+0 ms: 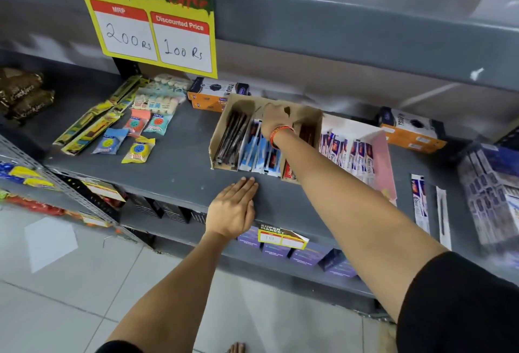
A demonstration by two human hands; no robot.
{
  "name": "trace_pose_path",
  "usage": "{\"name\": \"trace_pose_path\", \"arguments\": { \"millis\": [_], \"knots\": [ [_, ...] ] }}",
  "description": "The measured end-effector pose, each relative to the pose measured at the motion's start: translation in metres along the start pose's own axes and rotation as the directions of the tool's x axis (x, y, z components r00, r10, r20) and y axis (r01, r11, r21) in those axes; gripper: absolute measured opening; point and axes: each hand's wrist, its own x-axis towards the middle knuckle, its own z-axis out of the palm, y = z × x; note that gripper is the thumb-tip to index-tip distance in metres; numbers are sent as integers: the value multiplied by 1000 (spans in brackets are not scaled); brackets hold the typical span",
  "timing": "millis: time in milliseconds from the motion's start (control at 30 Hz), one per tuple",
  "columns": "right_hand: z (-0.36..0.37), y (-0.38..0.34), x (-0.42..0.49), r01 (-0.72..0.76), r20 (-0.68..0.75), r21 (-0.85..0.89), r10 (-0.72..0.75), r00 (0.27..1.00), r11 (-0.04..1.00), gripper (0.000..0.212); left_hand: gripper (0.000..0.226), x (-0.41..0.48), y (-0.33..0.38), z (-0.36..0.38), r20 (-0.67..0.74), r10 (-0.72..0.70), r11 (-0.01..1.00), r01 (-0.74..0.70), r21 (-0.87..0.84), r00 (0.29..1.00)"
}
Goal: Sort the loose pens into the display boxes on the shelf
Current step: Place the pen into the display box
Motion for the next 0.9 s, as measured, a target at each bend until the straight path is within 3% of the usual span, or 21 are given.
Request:
{"name": "trace_pose_path", "arguments": {
  "millis": [133,167,233,300,433,500,667,900],
  "knots": [
    [23,14,2,17,191,-42,-9,982,999,37,44,-2,0,2,-20,11,1000,-11,5,1000],
    [27,20,7,-17,198,-66,30,980,998,29,44,-2,0,1,-21,12,1000,-12,6,1000],
    [30,22,14,-102,77,19,100,992,995,24,44,-1,0,0,-20,14,1000,-14,9,1000],
    [29,18,16,-25,-49,-42,23,999,999,28,44,-1,0,0,-21,16,1000,-15,14,1000],
    [21,25,22,58,12,-169,-57,998,984,24,44,-1,0,0,-34,21,1000,-21,16,999],
    [13,28,27,136,112,-231,-112,987,963,17,44,-2,0,0,-38,22,999,-21,24,999],
    [-7,40,27,437,441,-446,-233,866,781,26,44,-1,1,-2,-34,29,999,-27,36,999],
    [-5,42,19,615,499,-535,-370,783,579,28,43,-1,0,0,-46,36,999,-34,42,998]
  ]
}}
